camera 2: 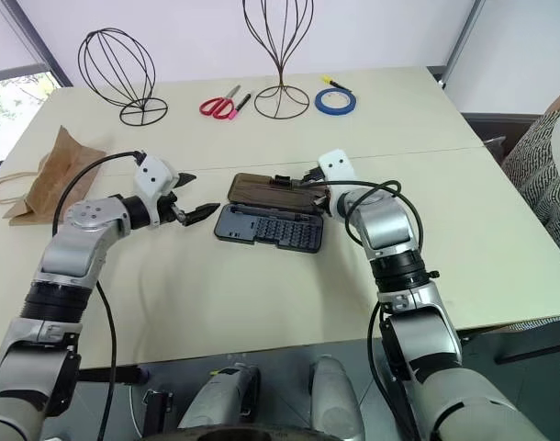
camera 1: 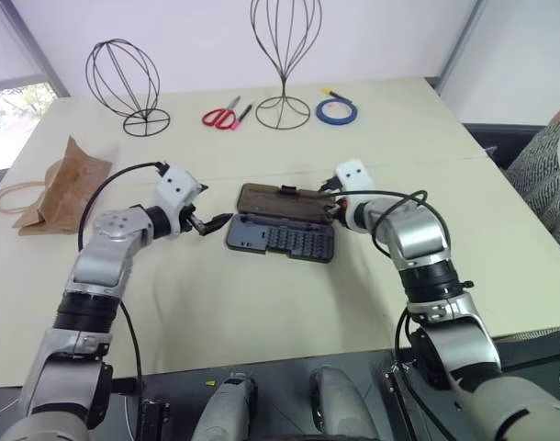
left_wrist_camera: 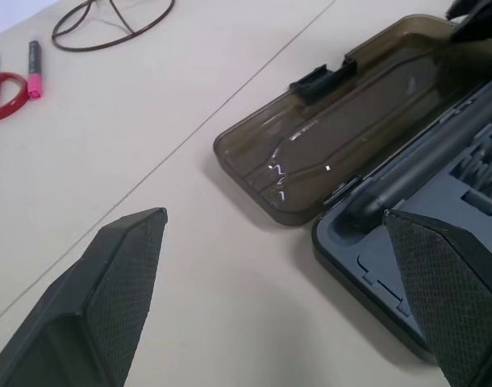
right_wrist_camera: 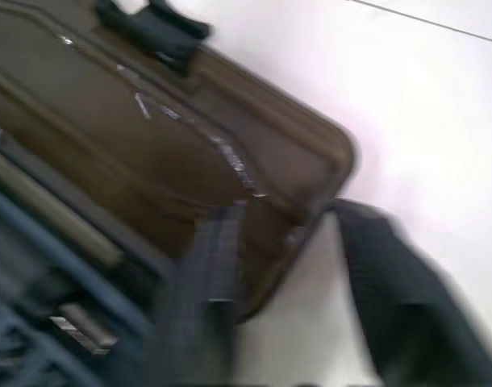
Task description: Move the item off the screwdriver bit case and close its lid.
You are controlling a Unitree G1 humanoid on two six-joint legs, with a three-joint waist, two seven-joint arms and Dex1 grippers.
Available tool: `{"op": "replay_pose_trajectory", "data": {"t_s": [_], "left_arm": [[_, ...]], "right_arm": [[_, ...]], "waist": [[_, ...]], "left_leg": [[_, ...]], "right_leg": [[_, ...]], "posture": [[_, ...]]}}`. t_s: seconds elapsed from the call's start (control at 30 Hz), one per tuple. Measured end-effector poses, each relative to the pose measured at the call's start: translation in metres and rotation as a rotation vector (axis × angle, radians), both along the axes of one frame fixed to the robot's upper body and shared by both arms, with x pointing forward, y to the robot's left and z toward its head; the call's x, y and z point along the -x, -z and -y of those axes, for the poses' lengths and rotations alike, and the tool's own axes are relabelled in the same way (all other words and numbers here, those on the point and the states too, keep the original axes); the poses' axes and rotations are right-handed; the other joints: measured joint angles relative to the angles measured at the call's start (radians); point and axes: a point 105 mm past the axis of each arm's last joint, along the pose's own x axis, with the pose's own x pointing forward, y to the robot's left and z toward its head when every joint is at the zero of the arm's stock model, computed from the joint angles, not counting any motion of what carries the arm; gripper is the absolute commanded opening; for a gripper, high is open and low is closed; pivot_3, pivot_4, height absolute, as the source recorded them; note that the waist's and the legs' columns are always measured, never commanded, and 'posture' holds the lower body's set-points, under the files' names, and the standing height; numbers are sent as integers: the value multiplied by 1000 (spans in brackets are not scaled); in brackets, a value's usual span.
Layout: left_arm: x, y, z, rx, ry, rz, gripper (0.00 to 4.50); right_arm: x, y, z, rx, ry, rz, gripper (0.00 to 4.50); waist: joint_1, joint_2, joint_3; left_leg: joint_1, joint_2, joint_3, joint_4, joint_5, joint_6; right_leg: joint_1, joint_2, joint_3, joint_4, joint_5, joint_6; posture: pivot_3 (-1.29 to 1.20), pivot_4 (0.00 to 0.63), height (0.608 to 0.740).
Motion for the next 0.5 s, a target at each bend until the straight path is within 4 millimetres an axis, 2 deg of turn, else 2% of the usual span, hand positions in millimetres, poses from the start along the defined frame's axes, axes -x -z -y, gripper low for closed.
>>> {"op": "replay_pose_trajectory", "data": {"t_s": [0.03, 0.3, 0.4, 0.5], "left_arm": [[1, 1, 0, 0, 0, 1, 4500], [2, 0, -2, 4, -15, 9, 4500], [1, -1, -3, 4, -23, 14, 4500], [1, -2, -3, 5, -27, 17, 4500]], "right_arm": [[-2, 1, 2, 2, 13, -3, 3932], [-8, 4, 5, -13, 42, -17, 3932], [-8, 4, 3, -21, 38, -14, 3120], [-10, 4, 6, -16, 56, -6, 1644]], "waist": [[2, 0, 0], [3, 0, 0], [2, 0, 0], [2, 0, 0]], "left_leg": [[0, 0, 0, 0, 0, 0], [-1, 0, -1, -1, 0, 0], [-1, 0, -1, -1, 0, 0], [-1, 0, -1, -1, 0, 0]], "right_leg": [[0, 0, 0, 0, 0, 0], [-1, 0, 0, -1, 0, 0], [-1, 0, 0, -1, 0, 0], [-1, 0, 0, -1, 0, 0]], "posture": [[0, 150, 740], [0, 150, 740], [0, 150, 740], [0, 150, 740]]}}
